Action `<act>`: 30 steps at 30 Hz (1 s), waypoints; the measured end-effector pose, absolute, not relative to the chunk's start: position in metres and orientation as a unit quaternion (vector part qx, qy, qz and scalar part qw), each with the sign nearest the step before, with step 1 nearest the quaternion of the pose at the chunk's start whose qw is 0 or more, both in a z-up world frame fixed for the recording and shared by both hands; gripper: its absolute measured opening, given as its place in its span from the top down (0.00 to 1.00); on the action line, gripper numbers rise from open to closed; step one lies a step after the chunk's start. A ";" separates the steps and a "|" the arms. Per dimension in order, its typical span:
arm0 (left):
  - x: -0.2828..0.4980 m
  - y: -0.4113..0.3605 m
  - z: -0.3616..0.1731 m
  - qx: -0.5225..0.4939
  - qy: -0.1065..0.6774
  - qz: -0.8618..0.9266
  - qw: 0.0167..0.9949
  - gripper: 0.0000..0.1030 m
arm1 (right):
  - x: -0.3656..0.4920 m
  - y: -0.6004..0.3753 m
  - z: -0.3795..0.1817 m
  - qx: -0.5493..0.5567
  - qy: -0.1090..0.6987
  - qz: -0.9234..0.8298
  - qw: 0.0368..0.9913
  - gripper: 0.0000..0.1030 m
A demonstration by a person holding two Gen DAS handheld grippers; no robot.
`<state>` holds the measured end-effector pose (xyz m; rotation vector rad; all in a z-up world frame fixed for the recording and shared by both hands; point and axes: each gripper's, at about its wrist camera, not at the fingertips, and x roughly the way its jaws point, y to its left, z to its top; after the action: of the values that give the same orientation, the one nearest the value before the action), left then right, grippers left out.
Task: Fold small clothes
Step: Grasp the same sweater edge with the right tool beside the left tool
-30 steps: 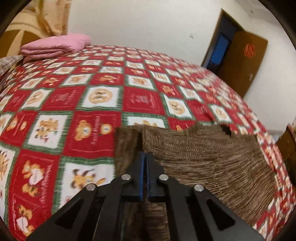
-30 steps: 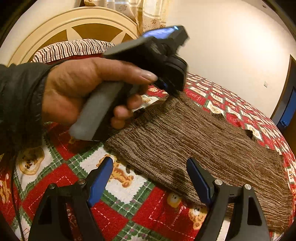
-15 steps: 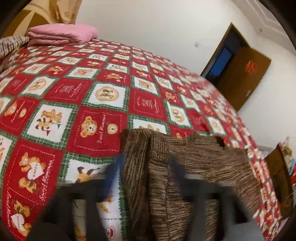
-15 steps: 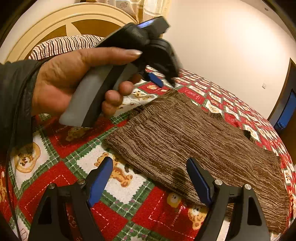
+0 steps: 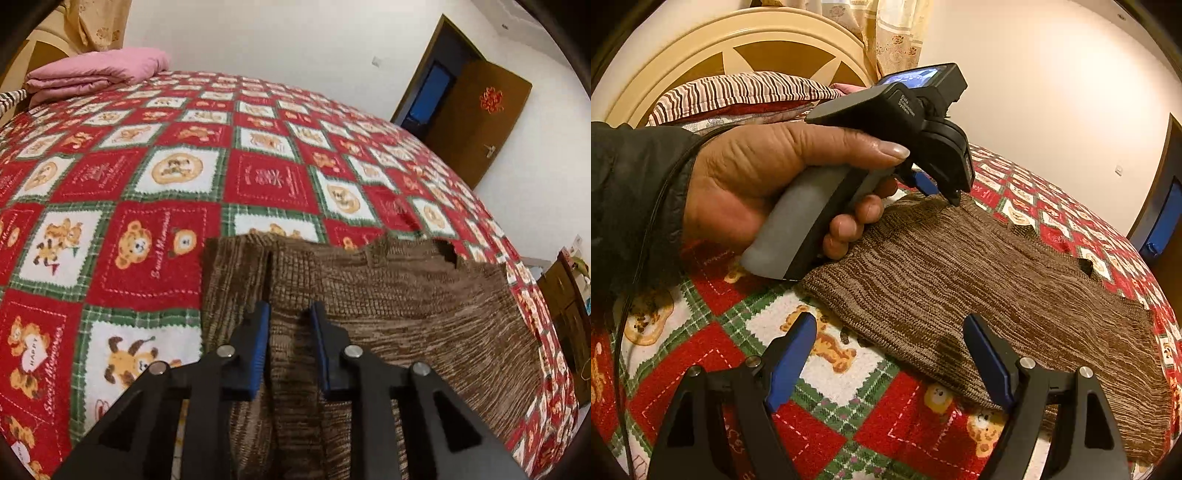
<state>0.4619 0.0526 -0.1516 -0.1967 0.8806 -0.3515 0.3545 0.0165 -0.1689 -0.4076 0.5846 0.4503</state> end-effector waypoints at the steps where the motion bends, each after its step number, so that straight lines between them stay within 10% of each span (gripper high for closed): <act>1: 0.462 0.052 -0.153 -0.094 0.425 -0.171 0.884 0.77 | 0.355 0.016 -0.169 -0.198 0.284 0.219 0.913 0.20; 3: 0.461 0.051 -0.152 -0.091 0.424 -0.173 0.885 0.97 | 0.355 0.016 -0.169 -0.197 0.283 0.218 0.913 0.20; 13: 0.452 0.076 -0.155 -0.126 0.411 -0.142 0.891 0.95 | 0.351 0.016 -0.170 -0.201 0.277 0.216 0.915 0.20; 18: 0.459 0.076 -0.153 -0.126 0.426 -0.120 0.888 0.81 | 0.351 0.022 -0.169 -0.214 0.286 0.204 0.911 0.20; 20: 0.458 0.081 -0.148 -0.110 0.420 -0.097 0.895 0.43 | 0.351 0.027 -0.167 -0.232 0.291 0.184 0.910 0.20; 22: 0.456 0.091 -0.142 -0.107 0.399 -0.075 0.908 0.28 | 0.346 0.034 -0.167 -0.259 0.281 0.170 0.908 0.20; 30: 0.487 0.073 -0.158 -0.101 0.447 -0.141 0.878 0.27 | 0.360 0.069 -0.168 -0.339 0.265 0.175 0.886 0.20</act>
<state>0.4874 0.0728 -0.1578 -0.2107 0.9319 -0.2950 0.3598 0.0693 -0.1676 -0.7044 0.5506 0.3630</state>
